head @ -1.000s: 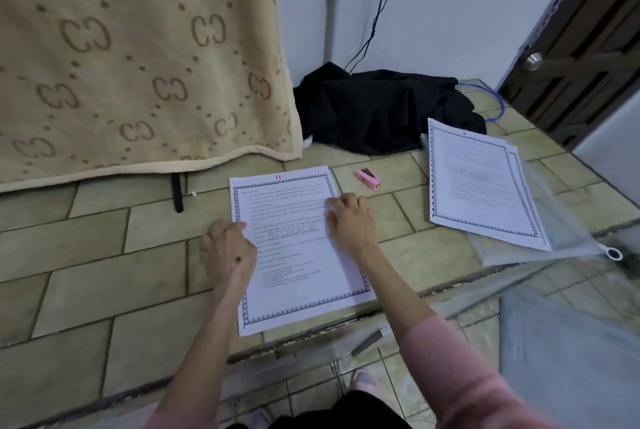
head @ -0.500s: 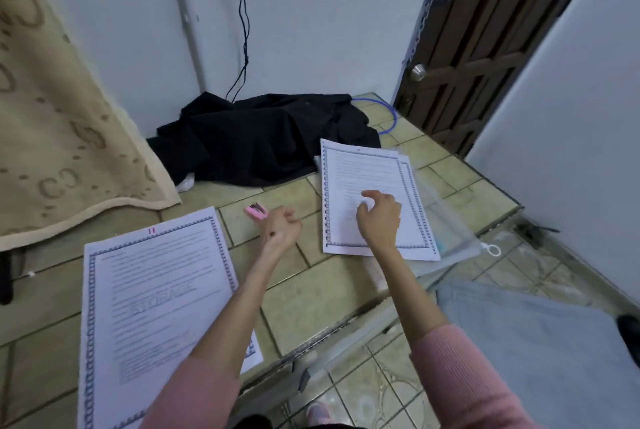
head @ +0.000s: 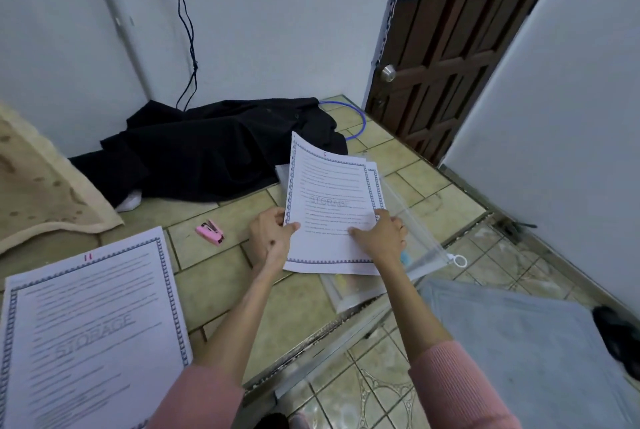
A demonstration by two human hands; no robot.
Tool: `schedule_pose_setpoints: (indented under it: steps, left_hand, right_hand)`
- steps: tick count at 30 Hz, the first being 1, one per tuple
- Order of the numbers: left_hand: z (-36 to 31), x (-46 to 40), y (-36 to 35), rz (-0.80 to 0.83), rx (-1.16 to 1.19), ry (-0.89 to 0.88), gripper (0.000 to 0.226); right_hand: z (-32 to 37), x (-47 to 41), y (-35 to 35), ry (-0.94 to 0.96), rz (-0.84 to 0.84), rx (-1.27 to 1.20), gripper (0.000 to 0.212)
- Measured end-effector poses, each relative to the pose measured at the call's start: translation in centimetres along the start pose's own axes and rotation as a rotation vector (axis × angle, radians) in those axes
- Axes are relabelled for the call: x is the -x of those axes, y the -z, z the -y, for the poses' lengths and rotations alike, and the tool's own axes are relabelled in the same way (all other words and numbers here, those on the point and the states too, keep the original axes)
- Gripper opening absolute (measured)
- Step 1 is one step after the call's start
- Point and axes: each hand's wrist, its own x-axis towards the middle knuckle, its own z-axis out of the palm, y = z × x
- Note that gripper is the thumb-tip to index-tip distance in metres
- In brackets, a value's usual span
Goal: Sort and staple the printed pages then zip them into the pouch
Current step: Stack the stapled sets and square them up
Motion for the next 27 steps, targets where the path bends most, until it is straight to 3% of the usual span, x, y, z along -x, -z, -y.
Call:
schedule_pose_setpoints:
  steps: [4, 6, 9, 11, 15, 17, 21, 27]
  left_hand:
    - [0.3, 1.3, -0.9, -0.13, -0.074, -0.167, 0.032]
    - [0.3, 1.6, -1.3, -0.12, 0.041, -0.234, 0.025]
    - [0.0, 1.9, -1.3, -0.087, 0.25, -0.171, 0.015]
    - [0.0, 1.6, -1.0, -0.068, 0.357, -0.095, 0.013]
    - [1.1, 0.8, 0.2, -0.011, 0.421, -0.028, 0.017]
    - [1.7, 0.9, 1.5, 0.02, 0.471, 0.013, 0.017]
    - [3.2, 1.3, 5.3, 0.013, 0.453, 0.119, 0.029]
    - [7.0, 3.9, 14.6, -0.229, 0.248, 0.08, 0.032]
  right_hand:
    - [-0.3, -0.3, 0.1, 0.008, 0.023, 0.016, 0.077]
    - [-0.4, -0.5, 0.4, 0.013, 0.038, 0.015, 0.082]
    - [-0.7, -1.4, 0.6, 0.026, 0.043, -0.048, 0.084]
    - [-0.8, -1.8, 0.9, 0.08, 0.025, -0.118, 0.075]
    - [-0.5, -1.7, 1.9, 0.222, 0.078, -0.489, 0.025]
    - [-0.1, -1.6, 2.2, 0.261, 0.09, -0.625, 0.025]
    - [2.8, 1.0, 1.0, 0.467, 0.156, -0.646, 0.005]
    - [8.2, 9.8, -4.7, 0.637, 0.19, -0.559, 0.011]
